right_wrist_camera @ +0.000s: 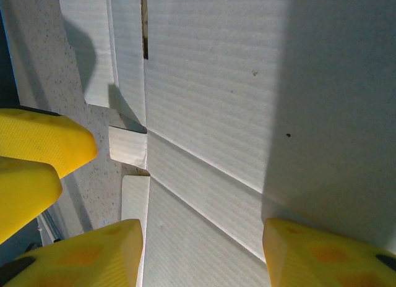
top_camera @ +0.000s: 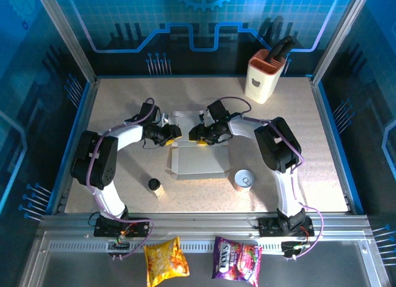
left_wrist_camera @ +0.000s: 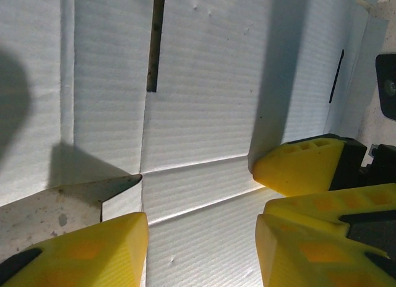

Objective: Fold the paper box

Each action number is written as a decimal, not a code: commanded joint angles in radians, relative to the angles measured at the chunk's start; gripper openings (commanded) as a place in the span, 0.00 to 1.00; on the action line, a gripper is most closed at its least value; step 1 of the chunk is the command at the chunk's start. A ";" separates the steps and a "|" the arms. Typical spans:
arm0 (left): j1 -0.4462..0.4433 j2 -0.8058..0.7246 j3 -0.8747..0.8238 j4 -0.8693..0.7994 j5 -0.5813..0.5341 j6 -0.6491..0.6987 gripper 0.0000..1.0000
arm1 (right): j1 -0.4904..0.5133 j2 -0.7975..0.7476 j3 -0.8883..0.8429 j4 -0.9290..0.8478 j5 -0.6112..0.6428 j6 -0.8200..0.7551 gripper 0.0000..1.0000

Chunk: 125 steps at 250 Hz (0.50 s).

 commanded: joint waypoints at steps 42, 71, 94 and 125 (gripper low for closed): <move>-0.012 -0.019 0.021 -0.021 -0.035 -0.003 0.54 | -0.002 0.033 -0.017 -0.027 0.003 -0.004 0.56; -0.012 -0.020 0.034 -0.091 -0.122 0.017 0.55 | -0.002 0.036 -0.016 -0.028 0.003 -0.003 0.56; -0.012 -0.005 0.040 -0.114 -0.141 0.025 0.56 | 0.001 0.036 -0.016 -0.029 0.003 -0.005 0.56; -0.012 0.017 0.038 -0.103 -0.126 0.020 0.56 | 0.002 0.038 -0.014 -0.031 0.004 -0.006 0.56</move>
